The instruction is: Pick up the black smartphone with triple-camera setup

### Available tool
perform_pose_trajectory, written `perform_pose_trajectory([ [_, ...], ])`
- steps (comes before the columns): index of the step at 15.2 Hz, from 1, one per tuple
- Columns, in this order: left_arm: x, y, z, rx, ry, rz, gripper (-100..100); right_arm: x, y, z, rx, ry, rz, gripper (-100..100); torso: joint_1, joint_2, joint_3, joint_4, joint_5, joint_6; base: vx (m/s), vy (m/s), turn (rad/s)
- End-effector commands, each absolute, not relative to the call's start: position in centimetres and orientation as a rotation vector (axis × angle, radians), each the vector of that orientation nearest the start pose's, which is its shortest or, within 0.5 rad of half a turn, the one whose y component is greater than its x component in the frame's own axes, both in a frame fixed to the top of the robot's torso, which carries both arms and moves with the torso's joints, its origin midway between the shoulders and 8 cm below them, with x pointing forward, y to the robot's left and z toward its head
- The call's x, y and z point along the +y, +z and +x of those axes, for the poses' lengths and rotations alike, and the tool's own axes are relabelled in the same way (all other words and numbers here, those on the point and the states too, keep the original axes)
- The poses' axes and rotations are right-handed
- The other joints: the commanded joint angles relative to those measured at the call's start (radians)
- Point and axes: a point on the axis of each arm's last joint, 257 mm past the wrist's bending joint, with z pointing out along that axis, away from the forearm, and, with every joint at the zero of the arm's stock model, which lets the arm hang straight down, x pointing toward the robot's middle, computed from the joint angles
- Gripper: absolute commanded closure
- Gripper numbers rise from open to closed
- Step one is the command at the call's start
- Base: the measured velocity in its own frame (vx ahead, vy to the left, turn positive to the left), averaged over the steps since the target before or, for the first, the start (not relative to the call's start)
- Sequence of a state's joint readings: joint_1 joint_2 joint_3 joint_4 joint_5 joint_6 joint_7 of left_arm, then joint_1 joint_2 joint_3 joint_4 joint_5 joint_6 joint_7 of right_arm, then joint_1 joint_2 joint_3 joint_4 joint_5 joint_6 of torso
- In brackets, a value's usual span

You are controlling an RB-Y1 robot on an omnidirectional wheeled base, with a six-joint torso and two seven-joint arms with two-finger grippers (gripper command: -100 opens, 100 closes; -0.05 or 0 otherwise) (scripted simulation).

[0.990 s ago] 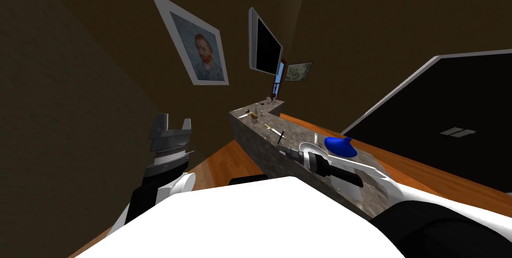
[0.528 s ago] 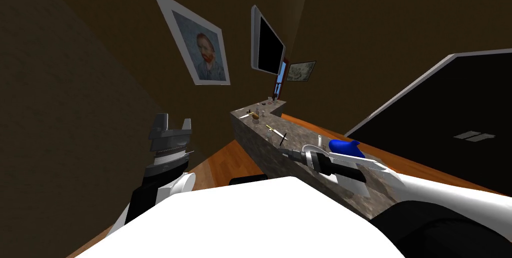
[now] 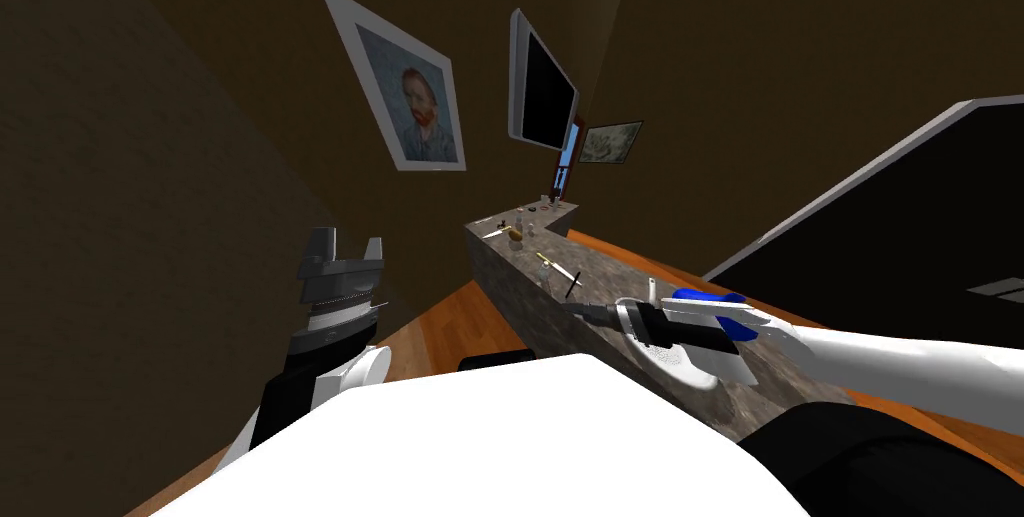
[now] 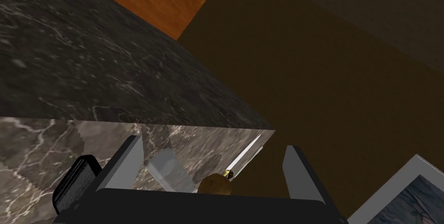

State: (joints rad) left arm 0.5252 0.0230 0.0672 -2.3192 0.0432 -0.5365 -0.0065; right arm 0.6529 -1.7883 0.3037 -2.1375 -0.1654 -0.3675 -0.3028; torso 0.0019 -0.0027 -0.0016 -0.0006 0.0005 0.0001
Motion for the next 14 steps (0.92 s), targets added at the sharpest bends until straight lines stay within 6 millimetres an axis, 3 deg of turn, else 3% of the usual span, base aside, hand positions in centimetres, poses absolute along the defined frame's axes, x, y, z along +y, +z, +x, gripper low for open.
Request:
perform_pose_trajectory([
  [1,30.2,4.3,32.3,0.567,-1.261,-0.61,0,-29.2,-25.2,25.1,2.533,0.99,0.228,-100,0.0,0.0,0.0,0.0,0.0,0.0,0.035,0.013,0.096],
  [14,30.2,4.3,32.3,0.567,-1.261,-0.61,0,-34.6,-25.7,23.5,2.781,0.712,0.104,-100,0.0,0.0,0.0,0.0,0.0,0.0,0.037,0.009,0.068],
])
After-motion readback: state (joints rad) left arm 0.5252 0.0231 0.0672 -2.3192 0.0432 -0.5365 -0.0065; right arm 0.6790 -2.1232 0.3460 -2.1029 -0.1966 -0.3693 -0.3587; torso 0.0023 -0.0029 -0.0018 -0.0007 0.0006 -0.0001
